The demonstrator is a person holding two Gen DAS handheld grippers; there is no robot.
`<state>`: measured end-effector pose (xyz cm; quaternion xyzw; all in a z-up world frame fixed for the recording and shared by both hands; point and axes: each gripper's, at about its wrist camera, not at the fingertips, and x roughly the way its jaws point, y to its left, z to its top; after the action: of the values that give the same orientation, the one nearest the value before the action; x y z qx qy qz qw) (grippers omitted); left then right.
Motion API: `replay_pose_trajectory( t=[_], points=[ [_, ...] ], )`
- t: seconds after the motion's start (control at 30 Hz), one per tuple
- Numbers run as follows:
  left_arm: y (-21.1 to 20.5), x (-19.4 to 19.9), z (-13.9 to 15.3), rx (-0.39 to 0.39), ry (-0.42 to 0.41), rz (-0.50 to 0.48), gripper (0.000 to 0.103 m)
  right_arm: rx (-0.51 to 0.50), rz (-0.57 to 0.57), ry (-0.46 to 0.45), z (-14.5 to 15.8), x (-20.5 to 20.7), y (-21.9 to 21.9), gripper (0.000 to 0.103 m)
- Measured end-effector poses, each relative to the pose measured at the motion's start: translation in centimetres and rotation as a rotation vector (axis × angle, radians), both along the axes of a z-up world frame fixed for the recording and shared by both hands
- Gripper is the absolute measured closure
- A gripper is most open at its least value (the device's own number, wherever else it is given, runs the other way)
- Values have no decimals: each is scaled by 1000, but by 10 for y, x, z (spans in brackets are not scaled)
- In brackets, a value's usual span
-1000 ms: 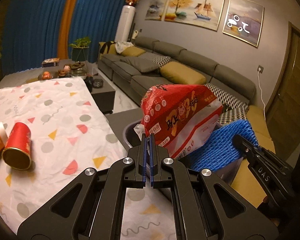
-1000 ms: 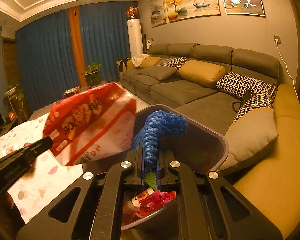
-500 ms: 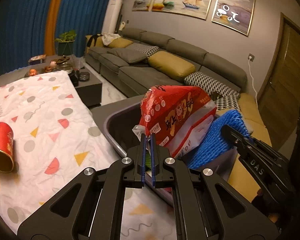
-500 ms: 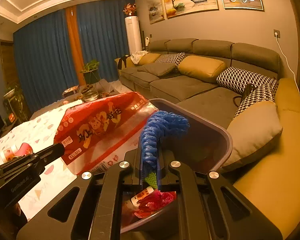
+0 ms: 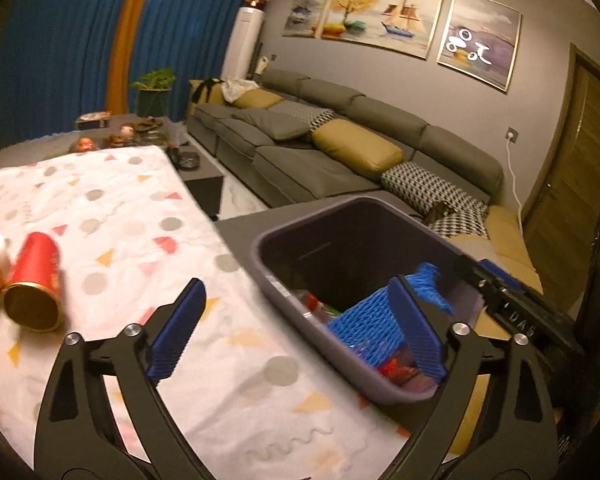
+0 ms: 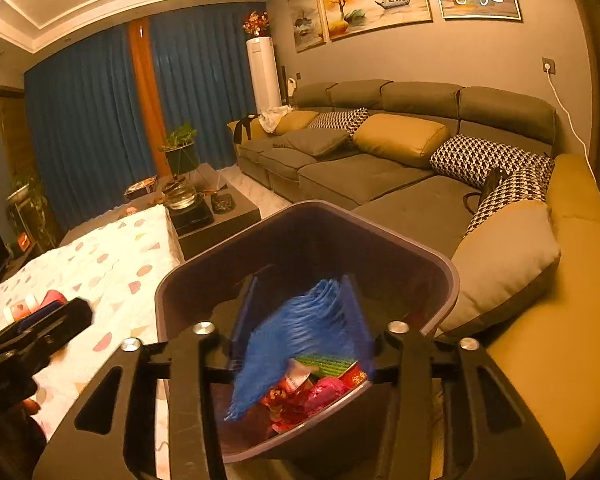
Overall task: Collect trash
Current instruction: 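Open both grippers to drop the snack bag and blue net into the bin, then move both open grippers back toward the two paper cups, then grasp the red paper cup with the right gripper while the left grasps the white-and-orange cup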
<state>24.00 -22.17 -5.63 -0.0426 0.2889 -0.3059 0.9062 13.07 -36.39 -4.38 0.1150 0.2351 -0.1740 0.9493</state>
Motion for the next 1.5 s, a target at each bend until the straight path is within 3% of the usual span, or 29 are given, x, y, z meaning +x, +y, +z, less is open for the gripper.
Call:
replay_pose_trajectory(
  t=[0.33,0.53,0.7,0.93,1.27,1.5],
  points=[
    [92,-20,5,72,-77,196,8,-73,21,-41,18,-7,34,34],
    [170,-24,4,128,-107,349,8,-97,168,-39,18,10,96,30],
    [238,-18,2,114,-79,480,8,-142,324,13,3,38,165,30],
    [279,-16,1,87,-64,545,8,-183,447,79,-21,80,232,31],
    [285,11,-12,20,-11,514,8,-180,514,180,-52,132,268,43],
    [274,45,-26,-4,51,467,16,-136,551,230,-63,156,276,69]
  ],
)
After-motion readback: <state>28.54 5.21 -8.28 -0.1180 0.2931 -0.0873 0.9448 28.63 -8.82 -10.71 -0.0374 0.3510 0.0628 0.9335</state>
